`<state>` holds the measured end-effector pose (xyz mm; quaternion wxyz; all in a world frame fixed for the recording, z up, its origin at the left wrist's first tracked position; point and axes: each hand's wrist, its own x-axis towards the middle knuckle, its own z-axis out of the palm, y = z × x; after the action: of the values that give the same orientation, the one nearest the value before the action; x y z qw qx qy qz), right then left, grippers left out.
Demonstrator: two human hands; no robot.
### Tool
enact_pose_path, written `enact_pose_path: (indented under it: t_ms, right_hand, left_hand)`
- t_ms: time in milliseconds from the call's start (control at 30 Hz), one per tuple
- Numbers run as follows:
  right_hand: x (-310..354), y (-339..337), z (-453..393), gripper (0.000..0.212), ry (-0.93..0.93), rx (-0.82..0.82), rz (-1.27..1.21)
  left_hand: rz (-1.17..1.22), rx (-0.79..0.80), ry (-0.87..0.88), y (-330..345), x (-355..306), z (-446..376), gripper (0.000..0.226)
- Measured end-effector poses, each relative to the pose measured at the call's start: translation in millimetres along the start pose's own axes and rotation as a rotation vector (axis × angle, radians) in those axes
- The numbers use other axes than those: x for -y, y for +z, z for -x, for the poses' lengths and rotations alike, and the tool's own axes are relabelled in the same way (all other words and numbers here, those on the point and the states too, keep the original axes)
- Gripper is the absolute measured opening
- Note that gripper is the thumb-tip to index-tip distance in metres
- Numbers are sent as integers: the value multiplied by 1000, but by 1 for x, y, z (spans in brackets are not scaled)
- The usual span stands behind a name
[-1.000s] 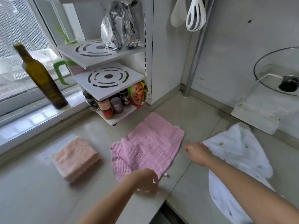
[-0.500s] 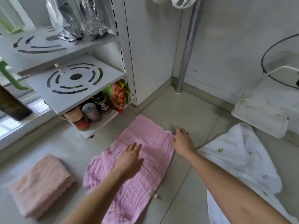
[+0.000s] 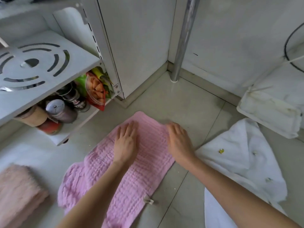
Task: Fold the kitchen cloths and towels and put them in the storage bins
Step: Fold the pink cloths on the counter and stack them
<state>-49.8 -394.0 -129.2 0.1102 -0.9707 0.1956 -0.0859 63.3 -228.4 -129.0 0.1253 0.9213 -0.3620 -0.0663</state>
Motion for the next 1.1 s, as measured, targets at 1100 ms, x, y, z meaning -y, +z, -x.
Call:
enact_pose_path:
  t_ms: [1100]
  right_hand:
    - [235,16,160,47,-762,399,45]
  left_hand:
    - [938,-80,-855,-60,130,179,30]
